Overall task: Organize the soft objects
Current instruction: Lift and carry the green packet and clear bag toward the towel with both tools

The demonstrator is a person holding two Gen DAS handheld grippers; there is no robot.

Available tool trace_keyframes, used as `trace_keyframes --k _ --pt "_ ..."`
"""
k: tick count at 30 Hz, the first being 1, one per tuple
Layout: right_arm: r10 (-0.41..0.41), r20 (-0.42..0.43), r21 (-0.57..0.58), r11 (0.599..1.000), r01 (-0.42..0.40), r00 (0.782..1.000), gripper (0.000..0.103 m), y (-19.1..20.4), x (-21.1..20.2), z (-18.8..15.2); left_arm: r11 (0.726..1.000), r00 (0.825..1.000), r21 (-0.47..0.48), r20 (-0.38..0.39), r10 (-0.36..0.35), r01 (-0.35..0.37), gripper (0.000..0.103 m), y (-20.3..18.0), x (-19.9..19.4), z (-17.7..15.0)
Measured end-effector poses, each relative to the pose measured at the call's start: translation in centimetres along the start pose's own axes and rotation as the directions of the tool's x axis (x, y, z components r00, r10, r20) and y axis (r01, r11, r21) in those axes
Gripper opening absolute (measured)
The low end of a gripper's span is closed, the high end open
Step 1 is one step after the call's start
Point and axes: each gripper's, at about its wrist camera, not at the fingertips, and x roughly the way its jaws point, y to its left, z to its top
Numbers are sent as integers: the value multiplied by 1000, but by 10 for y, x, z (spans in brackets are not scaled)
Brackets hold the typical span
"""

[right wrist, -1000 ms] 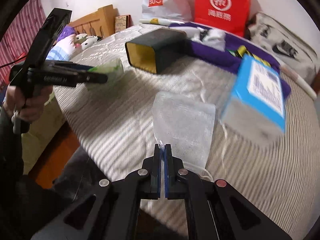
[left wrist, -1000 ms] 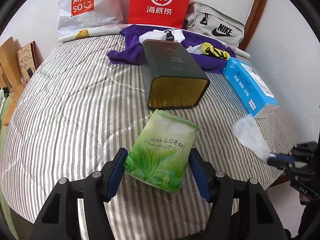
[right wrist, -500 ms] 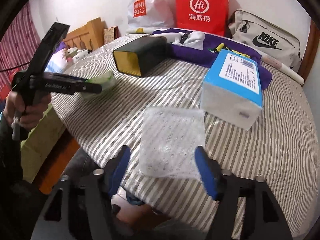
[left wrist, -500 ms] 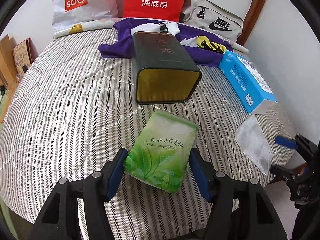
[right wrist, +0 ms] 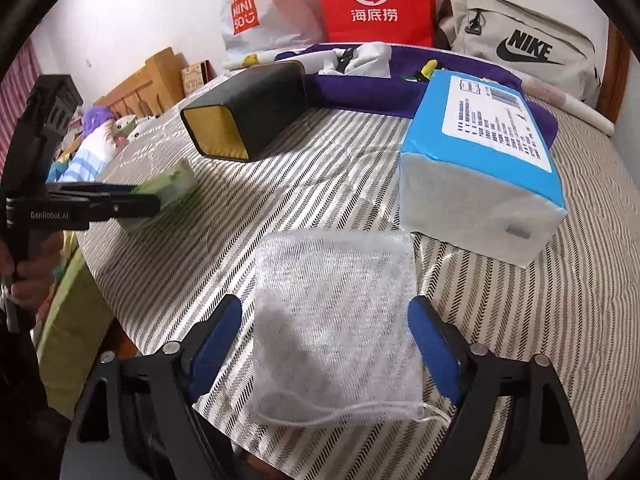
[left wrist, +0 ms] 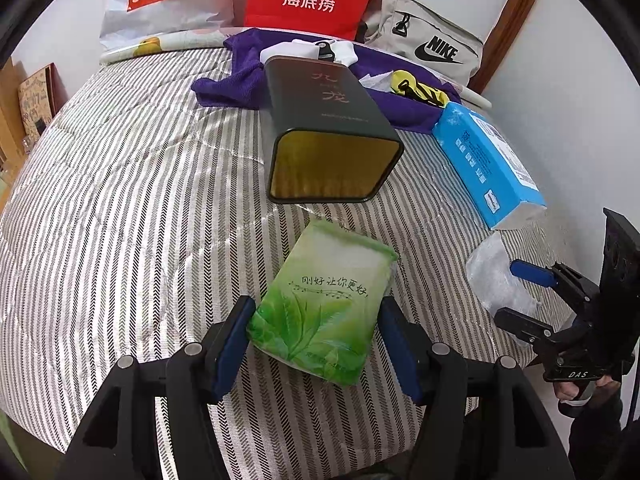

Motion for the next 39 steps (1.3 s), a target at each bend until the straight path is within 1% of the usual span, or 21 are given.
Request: trace_keyframes --k 2,4,6,7,11,13,17,19,21,22,23,24,26,27,29,31,32,34,39 --pt "-36 -2 -3 999 36 999 86 0 -1 1 1000 1000 -1 -4 2 -2 61 1 1 0" --pt "-47 -8 0 999 47 999 86 -2 0 0 1000 1000 -4 -6 -1 1 61 2 2 -1" --pt "-43 0 5 999 43 999 89 -5 1 -2 1000 1000 -6 -6 -6 6 61 2 2 -1" --pt "-48 -3 5 999 48 999 94 -5 3 -1 1000 1000 -7 -7 -8 8 61 2 2 -1" --pt "-58 0 6 998 58 998 101 -2 6 0 1000 1000 -5 -11 -19 19 61 1 2 -1" --pt "-75 1 -5 997 75 997 102 2 8 0 1000 1000 -6 -12 -18 18 61 1 3 -1" --pt "-134 9 -51 990 134 991 103 11 13 -3 1000 1000 -13 -8 -16 16 61 0 4 0" --pt "-140 18 -34 989 141 990 102 10 12 -3 1000 1000 -12 -5 -9 9 61 -1 4 0" --pt "-157 28 -22 987 158 987 95 8 10 -3 1000 1000 -8 0 1 -1 61 -2 4 0" --pt "-160 35 -18 987 160 987 88 6 8 -4 1000 1000 -3 4 9 -9 61 -4 4 0" --pt "-164 44 -8 986 165 985 78 4 5 -4 1000 1000 0 6 14 -14 61 -5 4 1" --pt "-167 50 -2 986 168 985 73 2 3 -5 1000 1000 4 8 18 -18 61 -6 4 1" --pt "-171 58 5 985 171 984 53 -1 0 -6 1000 1000 10 16 19 -19 61 -10 4 2" --pt "-173 60 9 985 173 983 48 -3 -2 -7 1000 1000 10 21 19 -19 61 -10 4 3" --pt "-169 58 17 986 168 984 25 -8 -5 -8 1000 999 18 32 18 -19 61 -14 2 4" --pt "-143 48 31 990 141 989 15 -13 -8 -9 999 999 30 43 23 -25 60 -18 0 5" --pt "-132 44 39 991 131 990 11 -15 -9 -9 999 999 41 48 26 -28 60 -20 -2 6" --pt "-104 35 64 993 102 994 8 -20 -13 -10 998 997 55 71 24 -28 60 -25 -8 8" --pt "-74 59 68 995 70 995 8 -22 -29 -9 999 995 47 100 13 -18 60 -28 -21 15"
